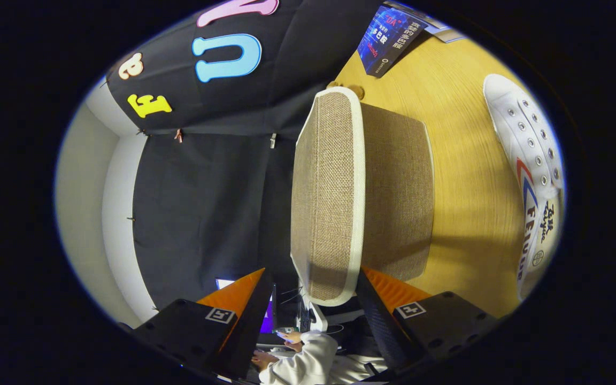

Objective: Open the storage box then place both shoes into the box .Put the left shoe in first, then the right shoe, with the right side of both shoes facing outward in a uniform manner.

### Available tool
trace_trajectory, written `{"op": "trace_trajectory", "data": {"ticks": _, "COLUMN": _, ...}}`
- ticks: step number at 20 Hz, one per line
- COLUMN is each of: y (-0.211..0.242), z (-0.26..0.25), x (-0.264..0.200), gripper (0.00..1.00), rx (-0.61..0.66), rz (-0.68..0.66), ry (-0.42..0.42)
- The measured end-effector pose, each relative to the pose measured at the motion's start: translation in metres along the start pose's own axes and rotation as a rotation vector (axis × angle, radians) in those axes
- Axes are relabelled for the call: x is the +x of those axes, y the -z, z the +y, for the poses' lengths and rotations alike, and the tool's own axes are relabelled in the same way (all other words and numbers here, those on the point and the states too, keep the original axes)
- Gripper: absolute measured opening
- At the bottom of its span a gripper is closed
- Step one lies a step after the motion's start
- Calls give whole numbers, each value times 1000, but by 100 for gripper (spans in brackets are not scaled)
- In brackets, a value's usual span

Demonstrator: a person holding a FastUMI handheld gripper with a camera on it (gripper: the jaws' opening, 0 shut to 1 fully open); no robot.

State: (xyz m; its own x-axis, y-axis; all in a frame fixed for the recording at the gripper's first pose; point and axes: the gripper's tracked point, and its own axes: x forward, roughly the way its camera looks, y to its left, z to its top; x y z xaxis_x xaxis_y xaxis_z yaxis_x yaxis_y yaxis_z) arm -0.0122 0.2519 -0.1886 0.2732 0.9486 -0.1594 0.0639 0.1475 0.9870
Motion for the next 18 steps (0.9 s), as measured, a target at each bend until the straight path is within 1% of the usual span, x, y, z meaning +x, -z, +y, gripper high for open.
{"op": "trace_trajectory", "data": {"ticks": 2, "y": -8, "z": 16, "x": -5, "gripper": 76, "rx": 48, "rz": -51, "ry": -31}}
{"op": "trace_trajectory", "data": {"ticks": 3, "y": -10, "z": 24, "x": -5, "gripper": 68, "rx": 67, "rz": -54, "ry": -53}}
{"op": "trace_trajectory", "data": {"ticks": 5, "y": -5, "z": 26, "x": 1, "gripper": 68, "rx": 44, "rz": -38, "ry": -41}}
{"op": "trace_trajectory", "data": {"ticks": 7, "y": -2, "z": 24, "x": 8, "gripper": 51, "rx": 27, "rz": -21, "ry": -20}}
{"op": "trace_trajectory", "data": {"ticks": 9, "y": 6, "z": 18, "x": 16, "gripper": 51, "rx": 35, "rz": 21, "ry": 17}}
{"op": "trace_trajectory", "data": {"ticks": 11, "y": 5, "z": 10, "x": 22, "gripper": 34, "rx": 47, "rz": 22, "ry": 60}}
{"op": "trace_trajectory", "data": {"ticks": 13, "y": -2, "z": -1, "x": 25, "gripper": 9, "rx": 34, "rz": -17, "ry": 125}}
{"op": "trace_trajectory", "data": {"ticks": 14, "y": -3, "z": 6, "x": 25, "gripper": 5, "rx": 34, "rz": -20, "ry": 109}}
{"op": "trace_trajectory", "data": {"ticks": 15, "y": 1, "z": 15, "x": 26, "gripper": 5, "rx": 43, "rz": -9, "ry": 86}}
{"op": "trace_trajectory", "data": {"ticks": 18, "y": 1, "z": 31, "x": 27, "gripper": 5, "rx": 14, "rz": -9, "ry": 102}}
